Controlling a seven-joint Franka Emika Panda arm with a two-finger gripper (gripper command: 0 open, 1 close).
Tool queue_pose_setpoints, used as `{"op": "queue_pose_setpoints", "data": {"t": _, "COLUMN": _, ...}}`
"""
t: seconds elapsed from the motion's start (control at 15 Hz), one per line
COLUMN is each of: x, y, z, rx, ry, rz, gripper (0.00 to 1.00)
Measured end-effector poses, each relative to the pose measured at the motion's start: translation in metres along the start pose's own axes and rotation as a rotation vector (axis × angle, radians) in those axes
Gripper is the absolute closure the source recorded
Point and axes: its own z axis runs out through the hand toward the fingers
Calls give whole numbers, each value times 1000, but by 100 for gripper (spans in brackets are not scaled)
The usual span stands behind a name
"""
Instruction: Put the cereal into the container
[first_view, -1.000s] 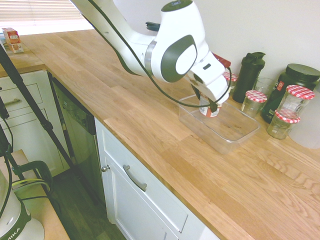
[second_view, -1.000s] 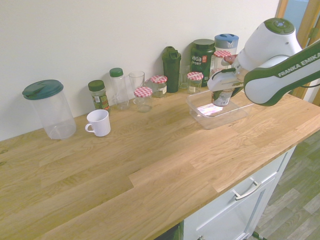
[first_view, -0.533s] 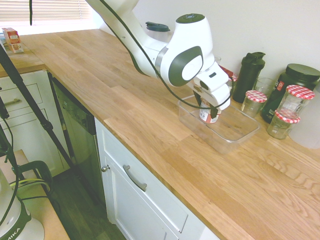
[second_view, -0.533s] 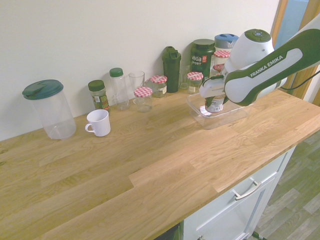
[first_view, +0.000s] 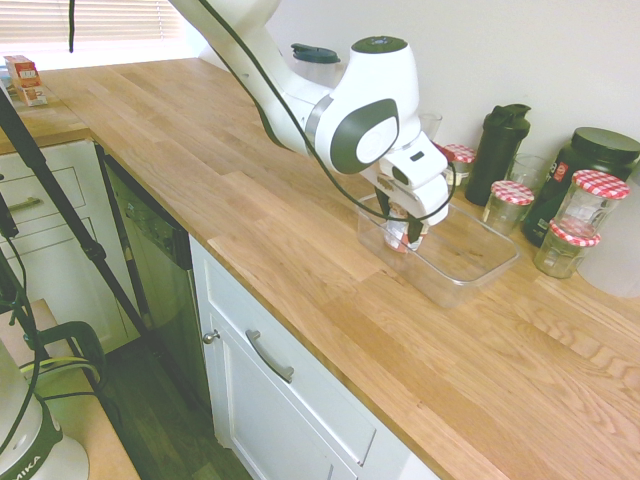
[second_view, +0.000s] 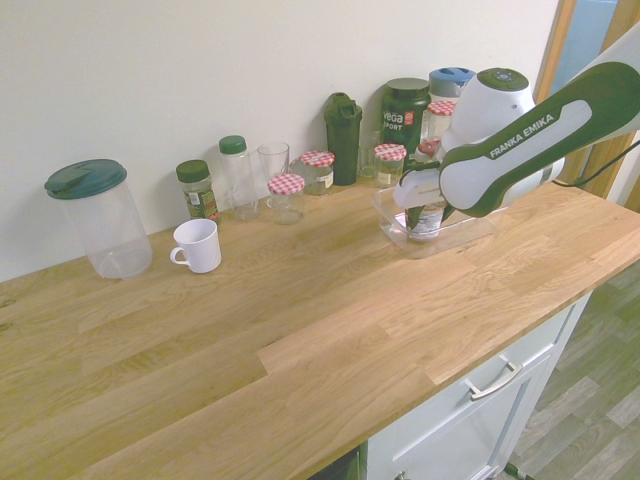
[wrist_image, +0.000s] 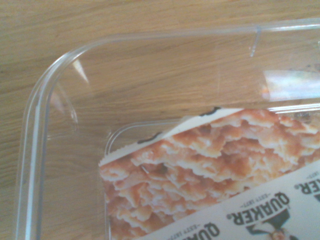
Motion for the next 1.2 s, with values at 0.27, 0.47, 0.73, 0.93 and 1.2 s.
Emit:
{"op": "queue_pose_setpoints", "data": {"t": 0.27, "x": 0, "y": 0, "z": 1, "rx": -2, "ry": -1, "rz": -1, "gripper": 0}}
{"op": "queue_pose_setpoints", "data": {"t": 0.47, "x": 1, "y": 1, "z": 2, "rx": -14, "ry": -6, "rz": 0, "gripper": 0}}
{"op": "queue_pose_setpoints", "data": {"t": 0.73, "x": 8, "y": -11, "z": -12, "rx": -46, "ry": -34, "rz": -1, "gripper": 0}}
{"op": "queue_pose_setpoints", "data": {"t": 0.93, "x": 19, "y": -17, "z": -41, "rx": -54, "ry": -44, "rz": -4, "gripper": 0}}
{"op": "queue_pose_setpoints", "data": {"t": 1.2, "x": 21, "y": -24, "z": -77, "rx": -35, "ry": -9, "rz": -25, "gripper": 0}}
